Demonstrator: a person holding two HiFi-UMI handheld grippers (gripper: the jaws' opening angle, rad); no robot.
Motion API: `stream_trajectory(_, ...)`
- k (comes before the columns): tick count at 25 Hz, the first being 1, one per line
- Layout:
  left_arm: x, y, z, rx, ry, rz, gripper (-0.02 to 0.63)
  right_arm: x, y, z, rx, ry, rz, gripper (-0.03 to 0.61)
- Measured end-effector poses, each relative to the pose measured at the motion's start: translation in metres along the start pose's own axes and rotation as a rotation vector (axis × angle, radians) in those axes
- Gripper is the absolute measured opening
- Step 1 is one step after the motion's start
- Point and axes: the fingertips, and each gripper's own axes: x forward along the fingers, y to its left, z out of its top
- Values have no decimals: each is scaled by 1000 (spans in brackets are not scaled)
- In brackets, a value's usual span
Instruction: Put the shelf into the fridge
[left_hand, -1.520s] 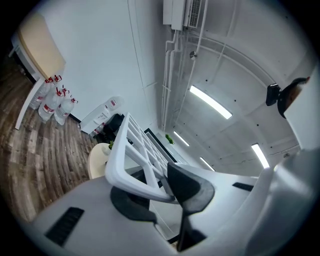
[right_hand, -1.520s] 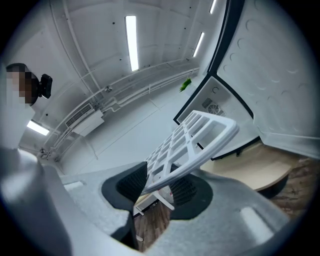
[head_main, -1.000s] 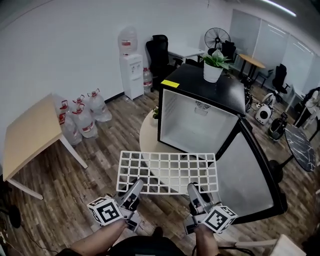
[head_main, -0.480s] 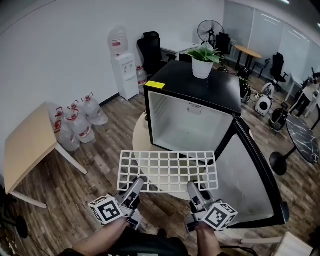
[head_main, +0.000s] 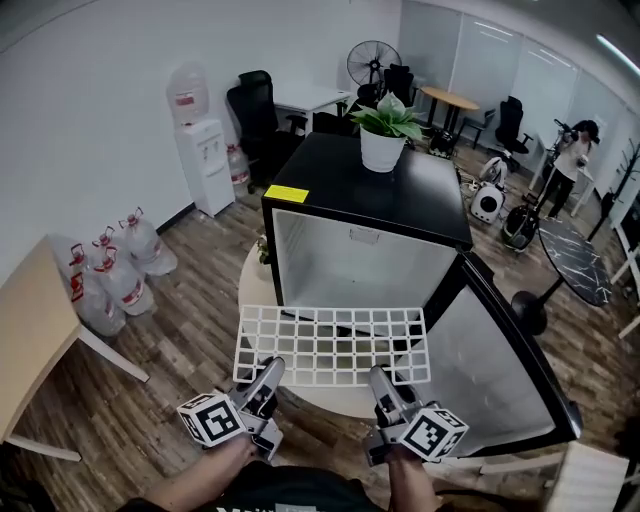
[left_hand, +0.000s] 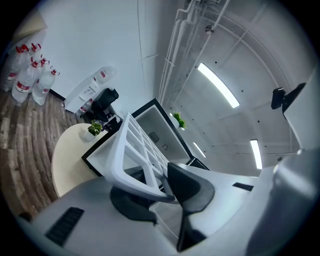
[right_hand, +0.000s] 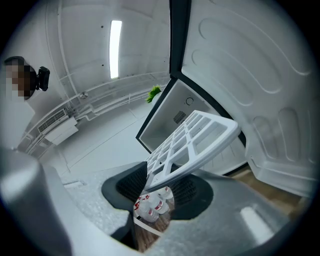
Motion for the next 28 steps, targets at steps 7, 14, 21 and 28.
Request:
stream_trajectory(7, 30, 34, 37, -35, 91, -62, 83, 38, -5, -2, 27, -50, -126, 130)
stream_trajectory(14, 62, 68, 45, -62, 182, -105, 83, 66, -22, -6, 38, -104, -187, 130)
stream_trajectory(21, 92, 74, 51, -71, 259, -141, 83, 69, -39, 3, 60, -140, -290, 130)
stream_trajectory(28, 109, 65, 41, -59, 336, -194, 81, 42, -60, 5, 75, -151, -444, 130)
